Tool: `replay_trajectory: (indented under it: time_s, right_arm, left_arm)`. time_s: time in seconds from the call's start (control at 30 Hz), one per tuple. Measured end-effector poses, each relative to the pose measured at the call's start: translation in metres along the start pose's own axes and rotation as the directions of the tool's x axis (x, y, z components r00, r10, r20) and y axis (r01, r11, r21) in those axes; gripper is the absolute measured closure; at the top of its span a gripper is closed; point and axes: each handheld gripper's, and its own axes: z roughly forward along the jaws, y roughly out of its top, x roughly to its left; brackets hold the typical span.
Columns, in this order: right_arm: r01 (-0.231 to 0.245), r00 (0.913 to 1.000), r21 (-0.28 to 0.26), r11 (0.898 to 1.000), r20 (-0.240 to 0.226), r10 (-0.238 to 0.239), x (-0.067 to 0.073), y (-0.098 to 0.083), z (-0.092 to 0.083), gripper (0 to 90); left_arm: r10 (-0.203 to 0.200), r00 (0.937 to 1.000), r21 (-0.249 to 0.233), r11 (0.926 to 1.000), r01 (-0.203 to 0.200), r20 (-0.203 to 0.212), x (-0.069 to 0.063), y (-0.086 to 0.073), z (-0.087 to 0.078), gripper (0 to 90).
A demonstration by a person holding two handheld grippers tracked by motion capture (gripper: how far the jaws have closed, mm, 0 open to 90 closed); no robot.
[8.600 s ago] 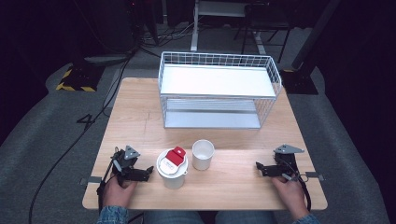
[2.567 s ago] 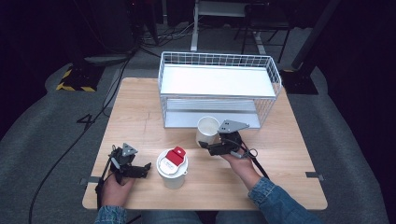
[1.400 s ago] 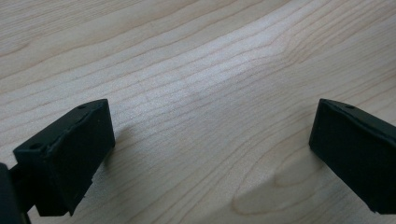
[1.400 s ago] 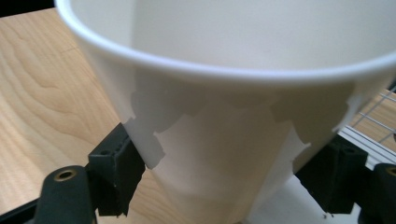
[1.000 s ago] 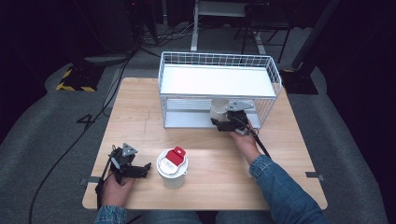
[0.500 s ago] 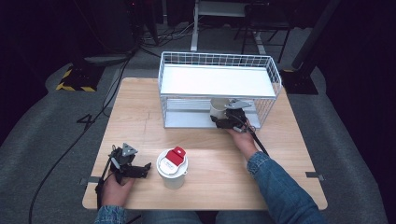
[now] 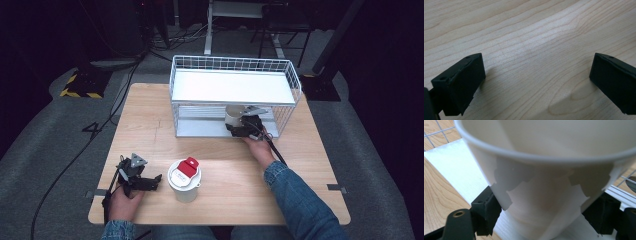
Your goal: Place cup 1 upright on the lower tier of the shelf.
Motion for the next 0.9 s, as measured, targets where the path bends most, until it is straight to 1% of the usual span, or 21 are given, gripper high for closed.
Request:
replay_trajectory:
  time_s: [0.27, 0.33, 0.43, 0.53, 0.67, 0.7, 0.9]
  right_arm:
    - [-0.016, 0.9999, 0.000, 1.000, -0.005, 0.016, -0.0020, -0.0013, 0.0015, 22.8]
    - [-0.024, 0.9996, 0.004, 1.000, -0.016, 0.024, -0.0034, -0.0016, 0.0020, 22.4]
    - [-0.045, 0.9985, 0.010, 0.999, -0.030, 0.045, -0.0052, -0.0027, 0.0030, 17.5]
    - [-0.040, 0.9989, 0.009, 0.999, -0.024, 0.040, -0.0050, -0.0032, 0.0035, 14.7]
    - [-0.046, 0.9987, 0.002, 0.999, -0.022, 0.046, -0.0041, -0.0019, 0.0020, 14.4]
    - [-0.048, 0.9981, -0.004, 0.999, -0.038, 0.048, -0.0042, -0.0012, 0.0008, 14.4]
    - [-0.051, 0.9984, -0.007, 0.999, -0.026, 0.051, -0.0044, -0.0001, -0.0057, 14.4]
  left_arm:
    - [0.000, 1.0000, 0.000, 1.0000, 0.000, 0.000, 0.0000, 0.0000, 0.0000, 0.6]
    - [0.000, 1.0000, 0.000, 1.0000, 0.000, 0.000, 0.0000, 0.0000, 0.0000, 0.6]
    - [0.000, 1.0000, 0.000, 1.0000, 0.000, 0.000, 0.0000, 0.0000, 0.0000, 0.6]
    - [0.000, 1.0000, 0.001, 1.0000, 0.000, 0.000, 0.0000, 0.0000, -0.0001, 0.7]
    - [0.000, 1.0000, 0.001, 1.0000, 0.000, 0.000, 0.0000, 0.0000, -0.0001, 0.6]
    - [0.000, 1.0000, 0.001, 1.0000, 0.000, 0.000, 0.0000, 0.0000, -0.0001, 0.6]
    - [0.000, 1.0000, 0.000, 1.0000, 0.000, 0.000, 0.0000, 0.0000, 0.0000, 0.6]
